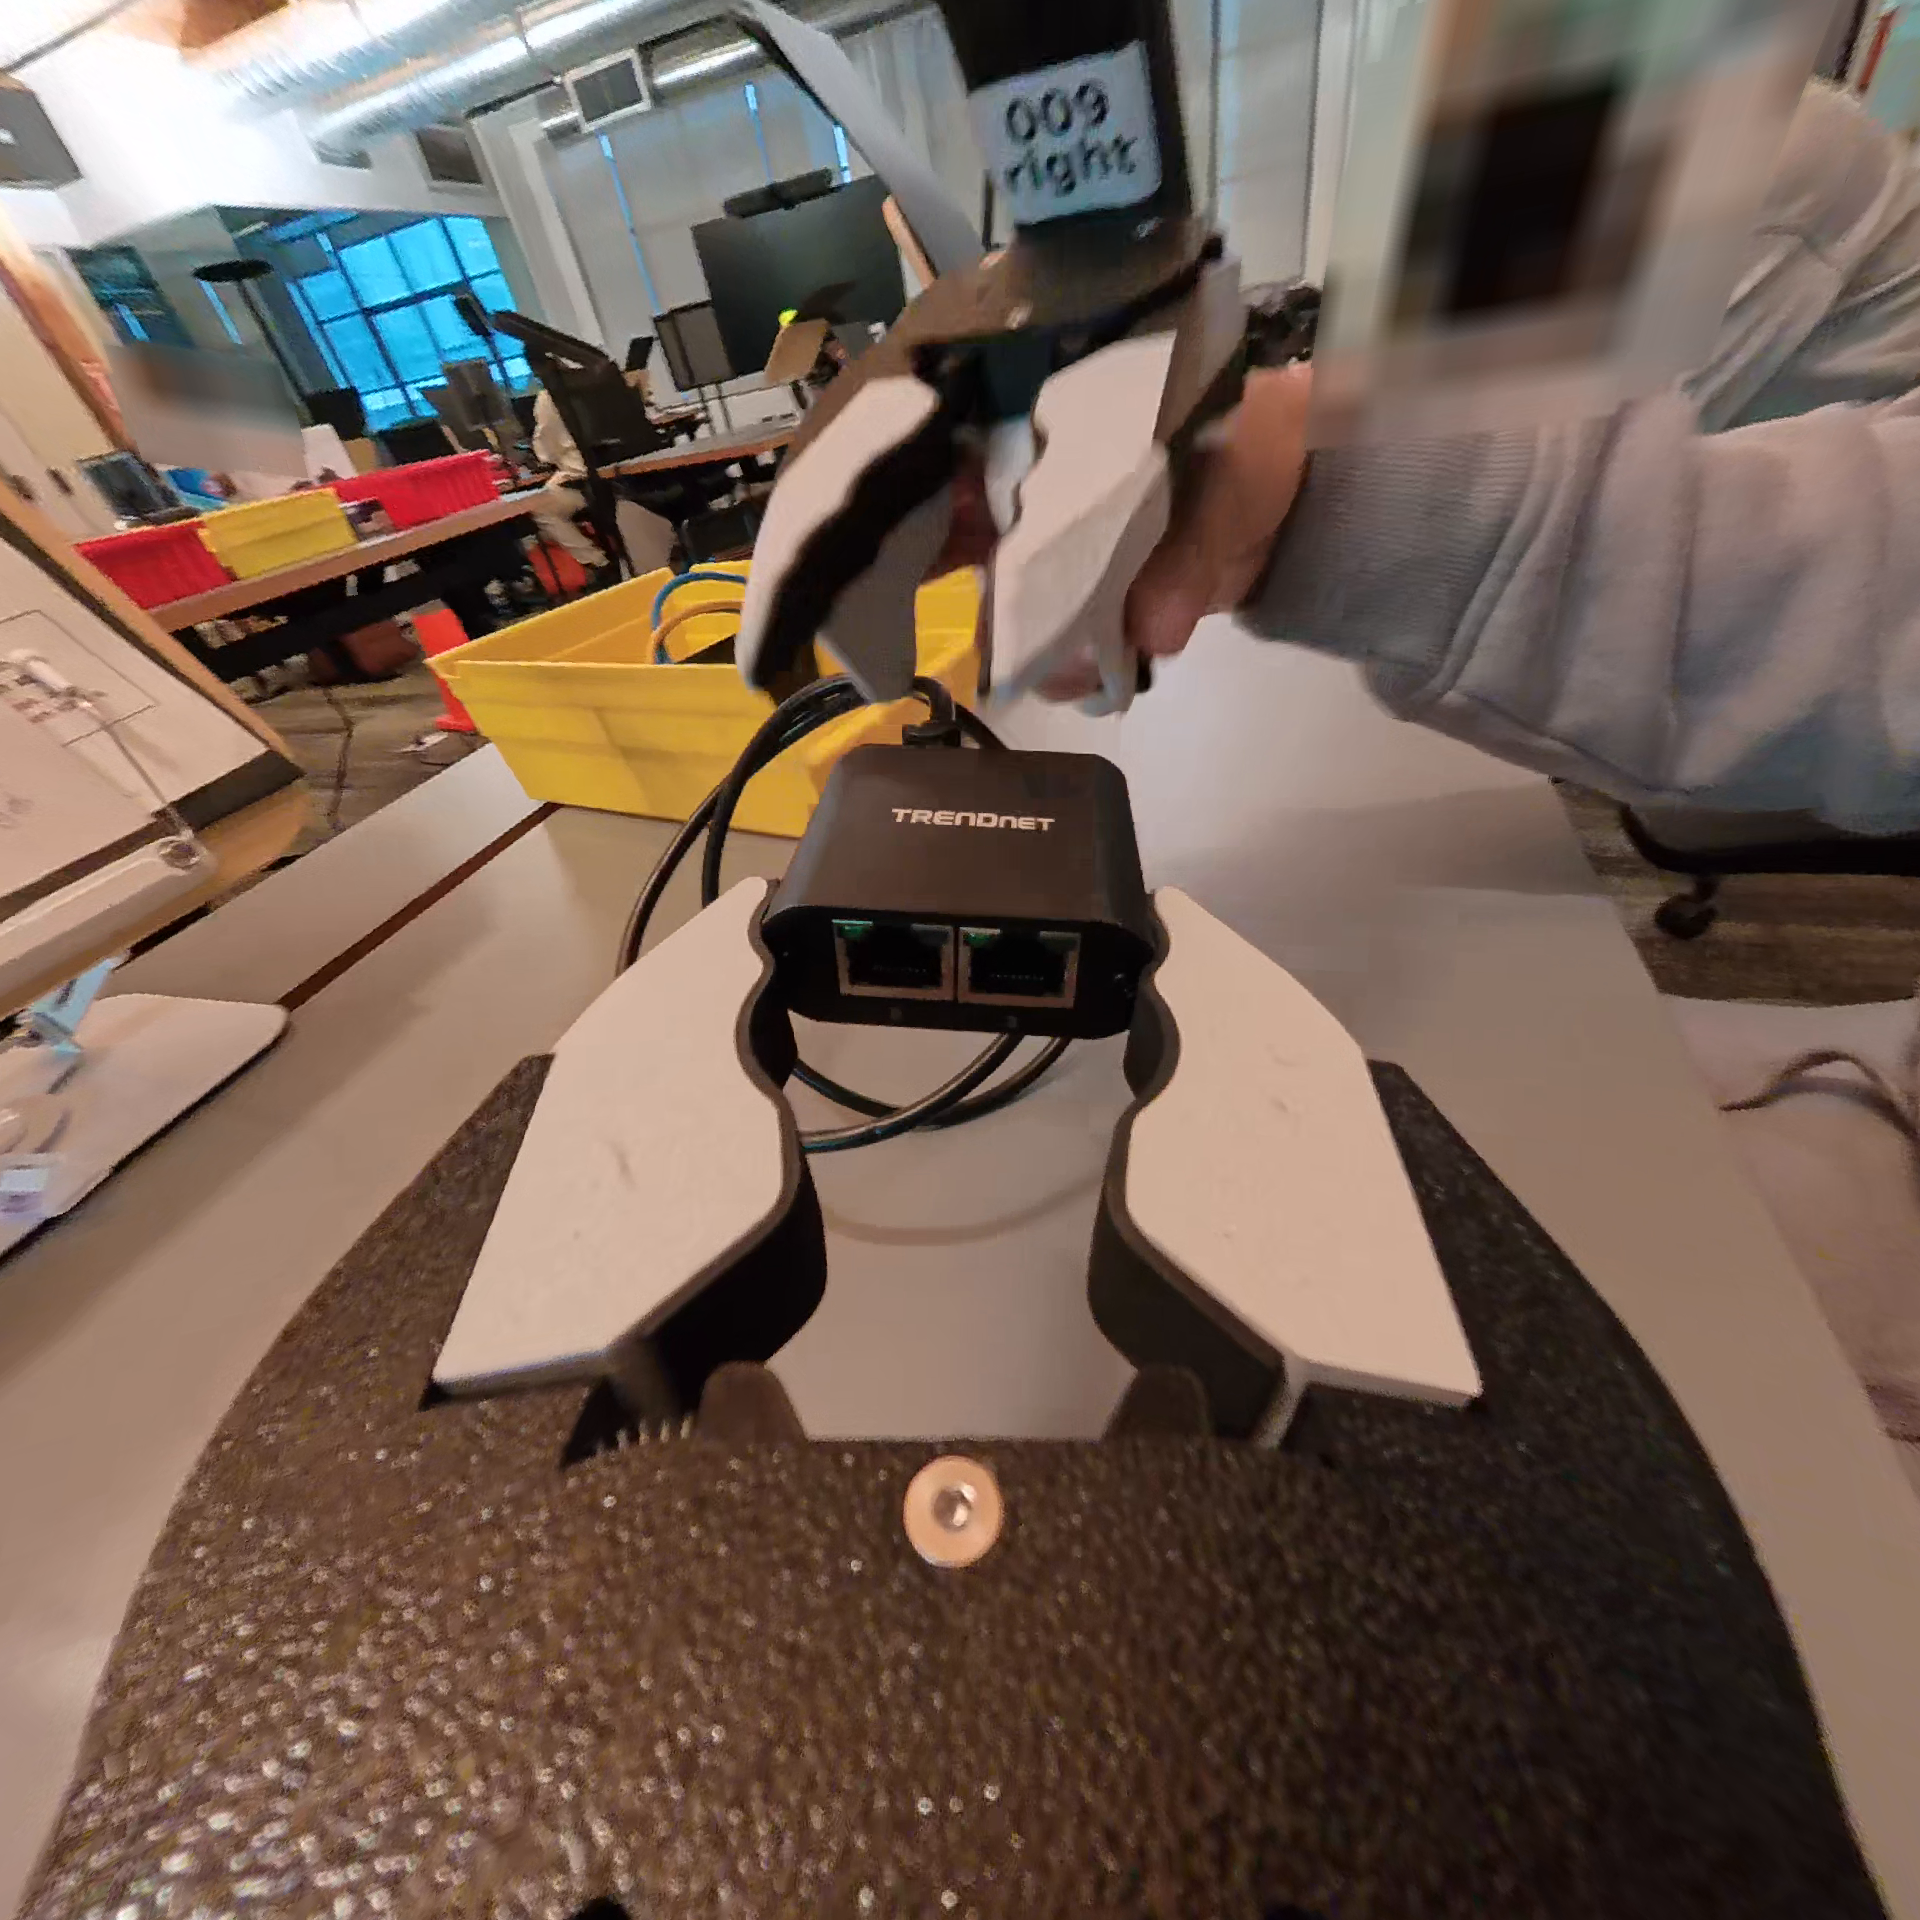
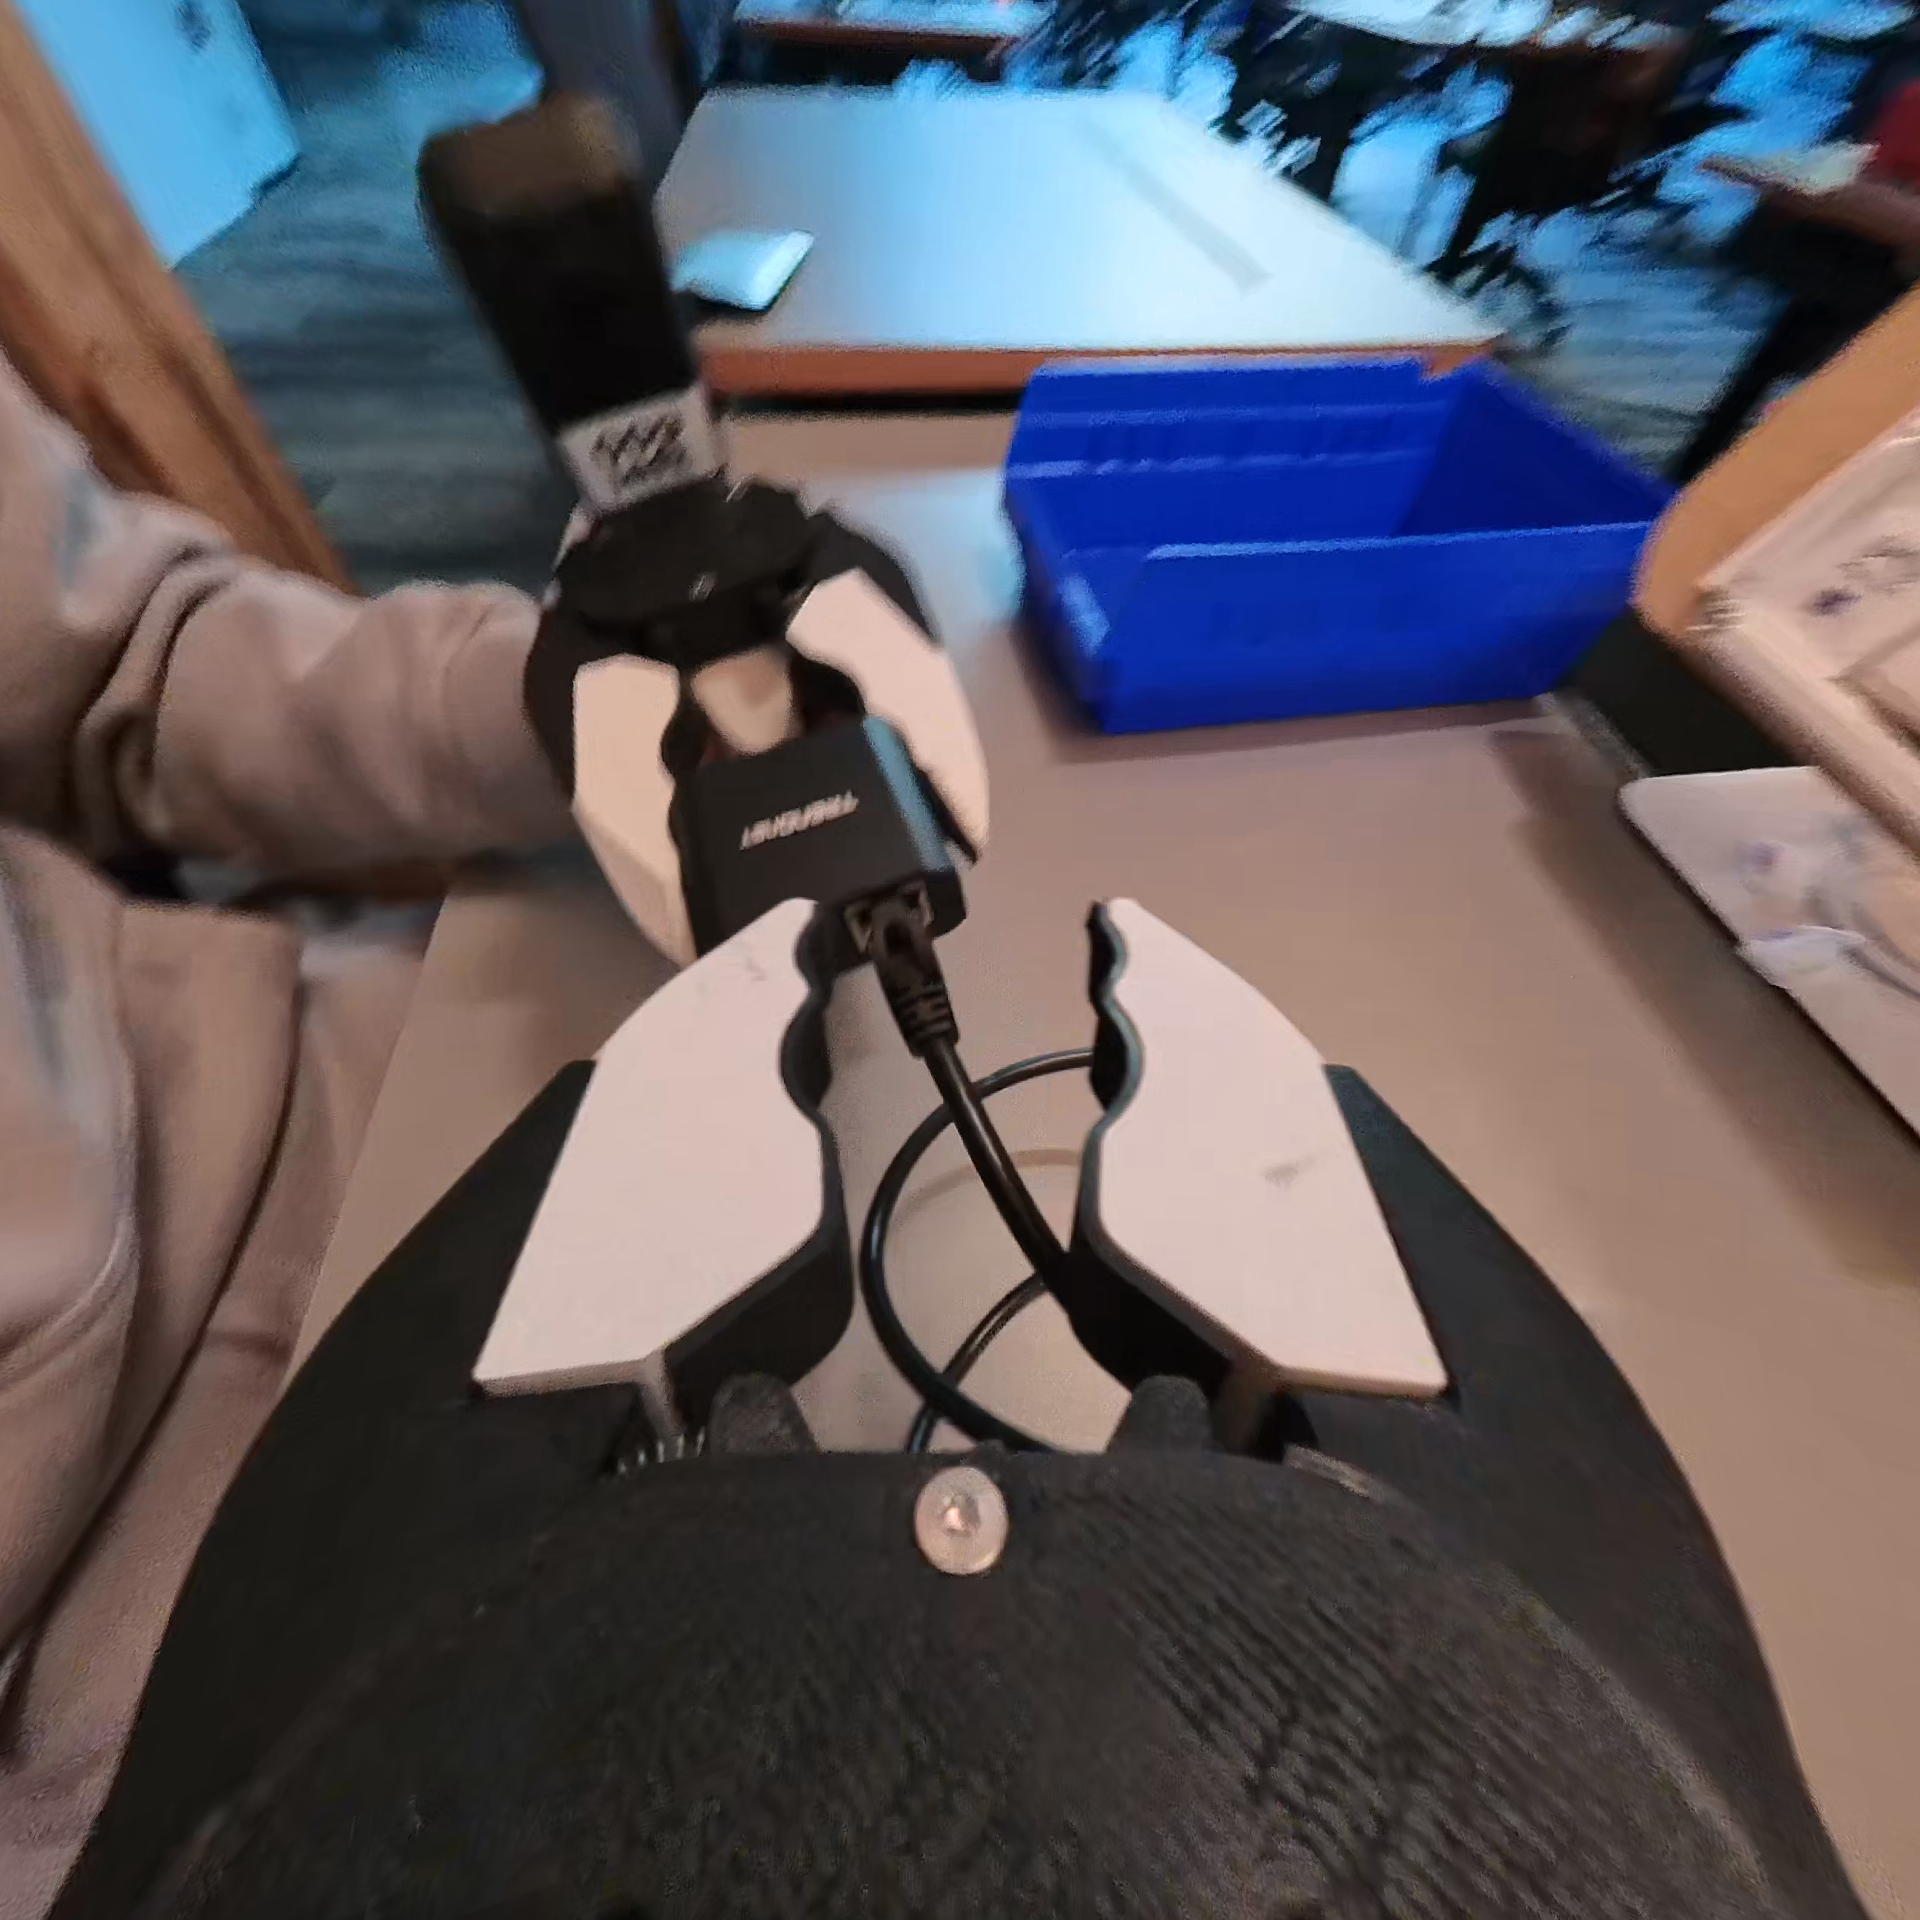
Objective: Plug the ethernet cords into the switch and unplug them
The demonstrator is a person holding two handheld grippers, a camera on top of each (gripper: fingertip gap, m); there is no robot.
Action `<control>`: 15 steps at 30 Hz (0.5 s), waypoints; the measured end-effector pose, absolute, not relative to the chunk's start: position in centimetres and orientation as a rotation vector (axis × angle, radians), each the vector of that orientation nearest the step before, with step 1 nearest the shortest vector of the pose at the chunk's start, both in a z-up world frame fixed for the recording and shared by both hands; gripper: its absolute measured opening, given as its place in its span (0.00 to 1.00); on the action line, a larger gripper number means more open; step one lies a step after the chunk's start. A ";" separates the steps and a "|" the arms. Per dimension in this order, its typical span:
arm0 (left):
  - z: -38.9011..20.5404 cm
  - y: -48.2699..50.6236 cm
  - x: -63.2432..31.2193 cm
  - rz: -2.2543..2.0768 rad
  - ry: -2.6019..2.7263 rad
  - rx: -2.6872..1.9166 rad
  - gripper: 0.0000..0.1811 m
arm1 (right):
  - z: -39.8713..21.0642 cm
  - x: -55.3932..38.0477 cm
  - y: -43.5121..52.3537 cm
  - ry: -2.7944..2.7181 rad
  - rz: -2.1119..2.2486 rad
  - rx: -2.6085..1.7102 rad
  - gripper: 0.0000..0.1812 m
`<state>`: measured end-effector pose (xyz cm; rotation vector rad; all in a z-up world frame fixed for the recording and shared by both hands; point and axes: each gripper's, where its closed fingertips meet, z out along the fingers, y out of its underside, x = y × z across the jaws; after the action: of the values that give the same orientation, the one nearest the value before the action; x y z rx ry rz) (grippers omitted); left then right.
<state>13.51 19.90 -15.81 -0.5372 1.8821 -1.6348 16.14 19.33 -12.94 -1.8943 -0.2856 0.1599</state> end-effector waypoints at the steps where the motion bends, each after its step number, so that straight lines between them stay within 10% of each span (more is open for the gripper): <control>1: -16.0 20.2 13.8 -1.605 1.868 -0.547 0.34 | -12.0 16.8 19.1 -0.220 0.127 -1.855 0.28; 15: -14.8 21.5 14.8 -1.619 1.648 -0.576 0.34 | -13.9 16.8 18.1 0.889 0.617 -1.085 0.26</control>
<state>14.82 21.55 -14.85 -0.5764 1.6484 -1.6190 16.80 18.10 -13.88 -1.0852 0.8895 0.6170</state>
